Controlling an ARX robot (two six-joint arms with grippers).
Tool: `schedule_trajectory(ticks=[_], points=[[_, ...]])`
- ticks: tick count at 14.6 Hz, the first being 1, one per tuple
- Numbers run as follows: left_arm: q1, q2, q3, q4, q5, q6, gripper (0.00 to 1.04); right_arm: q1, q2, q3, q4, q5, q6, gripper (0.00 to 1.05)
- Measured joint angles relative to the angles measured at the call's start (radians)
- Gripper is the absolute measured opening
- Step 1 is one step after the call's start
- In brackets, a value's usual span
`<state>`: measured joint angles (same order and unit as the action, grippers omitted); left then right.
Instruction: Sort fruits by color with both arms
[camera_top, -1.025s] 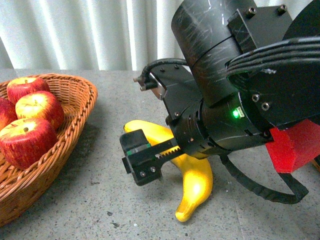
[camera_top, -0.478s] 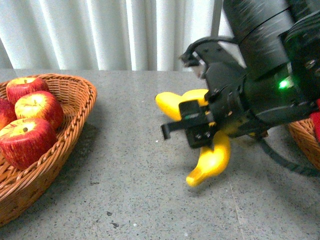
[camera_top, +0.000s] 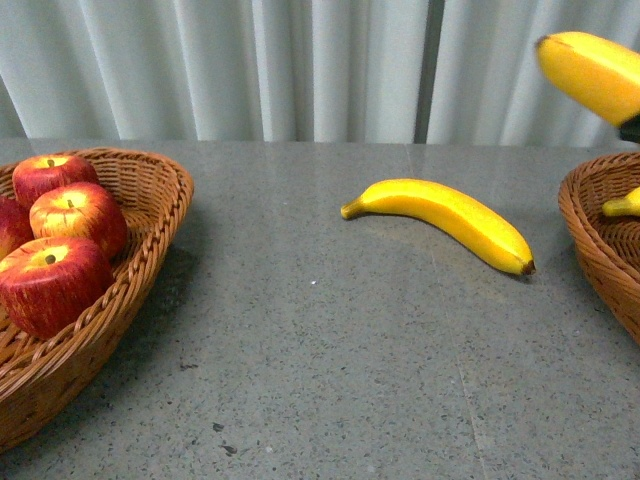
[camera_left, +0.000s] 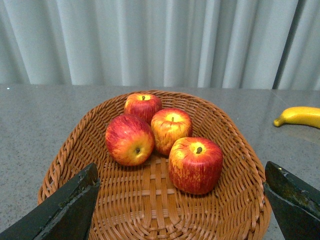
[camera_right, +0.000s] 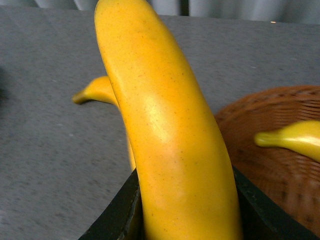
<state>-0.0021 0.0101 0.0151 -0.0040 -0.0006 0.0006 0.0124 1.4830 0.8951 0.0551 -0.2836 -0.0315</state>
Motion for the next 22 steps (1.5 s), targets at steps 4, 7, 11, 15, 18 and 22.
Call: schedule_trajectory(ticks=[4,7,11,15,18,22], points=[[0.0,0.0,0.0,0.0,0.0,0.0,0.98,-0.252,-0.108,-0.117,-0.105,-0.155,-0.239,0.41],[0.0,0.0,0.0,0.0,0.0,0.0,0.98,-0.352,-0.155,-0.134,-0.18,-0.234,-0.397,0.72],[0.0,0.0,0.0,0.0,0.0,0.0,0.98,-0.254,-0.185,-0.101,-0.124,-0.235,-0.351,0.99],[0.0,0.0,0.0,0.0,0.0,0.0,0.98,0.135,-0.07,0.024,0.058,-0.114,-0.135,0.98],[0.0,0.0,0.0,0.0,0.0,0.0,0.98,0.401,0.178,0.195,0.098,-0.029,-0.028,0.98],[0.0,0.0,0.0,0.0,0.0,0.0,0.98,0.497,0.455,0.447,0.051,0.025,0.003,0.98]])
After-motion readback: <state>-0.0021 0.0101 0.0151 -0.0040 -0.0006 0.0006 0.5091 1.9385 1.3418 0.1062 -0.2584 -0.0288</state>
